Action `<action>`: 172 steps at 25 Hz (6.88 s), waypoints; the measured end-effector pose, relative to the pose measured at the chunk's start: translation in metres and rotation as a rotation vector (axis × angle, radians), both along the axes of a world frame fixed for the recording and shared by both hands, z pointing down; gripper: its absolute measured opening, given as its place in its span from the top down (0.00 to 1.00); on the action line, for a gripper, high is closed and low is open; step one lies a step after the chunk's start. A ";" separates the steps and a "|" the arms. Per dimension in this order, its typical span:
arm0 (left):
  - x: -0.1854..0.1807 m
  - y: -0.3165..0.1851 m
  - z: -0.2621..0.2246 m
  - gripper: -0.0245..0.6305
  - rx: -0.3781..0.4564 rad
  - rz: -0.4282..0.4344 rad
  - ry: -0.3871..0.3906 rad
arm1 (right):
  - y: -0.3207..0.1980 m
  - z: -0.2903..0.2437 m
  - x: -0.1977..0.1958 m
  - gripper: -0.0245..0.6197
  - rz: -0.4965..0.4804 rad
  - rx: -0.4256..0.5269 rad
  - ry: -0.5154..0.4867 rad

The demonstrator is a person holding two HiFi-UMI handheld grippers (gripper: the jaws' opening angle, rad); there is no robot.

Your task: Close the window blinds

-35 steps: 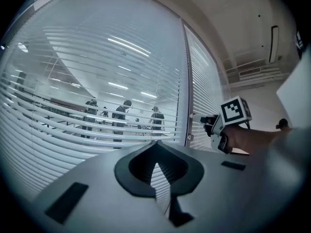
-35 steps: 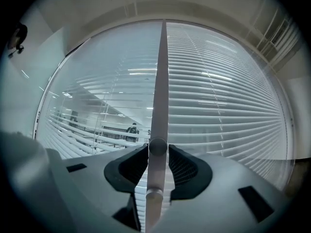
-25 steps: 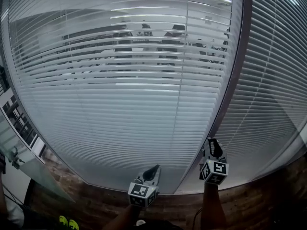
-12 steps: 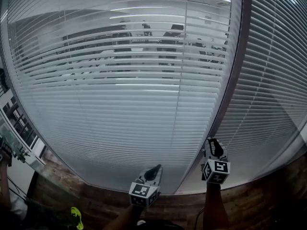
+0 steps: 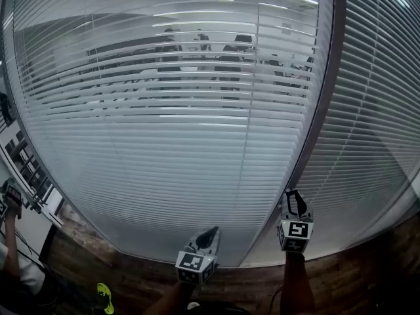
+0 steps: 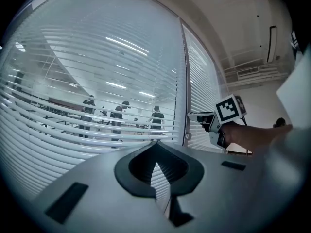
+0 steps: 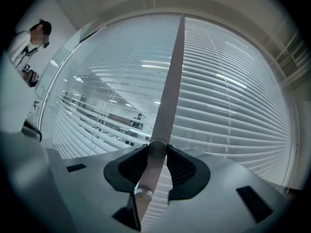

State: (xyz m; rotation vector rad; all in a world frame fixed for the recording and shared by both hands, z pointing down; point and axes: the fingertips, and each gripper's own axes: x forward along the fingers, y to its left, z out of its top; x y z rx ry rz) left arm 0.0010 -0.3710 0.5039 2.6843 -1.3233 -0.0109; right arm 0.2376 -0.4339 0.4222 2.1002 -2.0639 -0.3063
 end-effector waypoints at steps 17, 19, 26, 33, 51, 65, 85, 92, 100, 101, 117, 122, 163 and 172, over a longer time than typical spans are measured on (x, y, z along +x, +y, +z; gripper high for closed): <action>0.006 0.003 -0.004 0.96 0.025 0.020 -0.005 | 0.000 0.003 -0.013 0.77 0.005 -0.084 0.896; 0.003 0.002 -0.006 0.96 0.027 0.011 -0.006 | 0.001 0.005 -0.013 0.77 0.010 -0.099 0.997; -0.003 -0.002 -0.012 0.96 0.047 -0.011 -0.021 | 0.000 0.008 -0.014 0.77 0.024 -0.110 1.332; -0.002 0.007 -0.019 0.96 0.064 -0.002 -0.038 | 0.002 0.008 -0.015 0.77 0.005 -0.093 1.508; 0.016 0.027 -0.006 0.96 0.056 0.046 -0.023 | 0.004 0.004 -0.007 0.70 0.004 -0.091 0.085; 0.000 0.030 0.007 0.96 0.045 0.021 -0.024 | -0.001 0.019 0.001 0.76 0.030 -0.059 -0.144; 0.008 0.031 0.008 0.96 0.045 0.051 -0.022 | -0.003 0.020 -0.016 0.77 0.009 -0.117 0.551; 0.021 0.036 0.005 0.96 0.051 0.080 -0.025 | -0.001 0.025 -0.015 0.77 0.018 -0.125 0.945; 0.024 0.037 0.006 0.96 0.049 0.085 -0.036 | 0.000 0.031 -0.015 0.77 -0.002 -0.112 1.410; 0.024 0.037 0.006 0.96 0.046 0.083 -0.036 | 0.001 0.032 -0.015 0.77 -0.006 -0.111 1.442; 0.015 0.039 0.016 0.96 0.010 0.054 -0.043 | 0.020 0.028 -0.009 0.74 0.034 -0.155 0.839; 0.014 0.039 0.022 0.96 -0.002 0.054 -0.044 | 0.028 0.029 -0.006 0.74 0.011 -0.158 0.250; 0.018 0.041 0.019 0.96 0.026 0.070 -0.074 | 0.005 0.020 -0.014 0.77 0.052 -0.106 0.861; 0.019 0.040 0.022 0.96 0.016 0.076 -0.051 | 0.003 0.031 -0.016 0.77 0.028 -0.100 1.366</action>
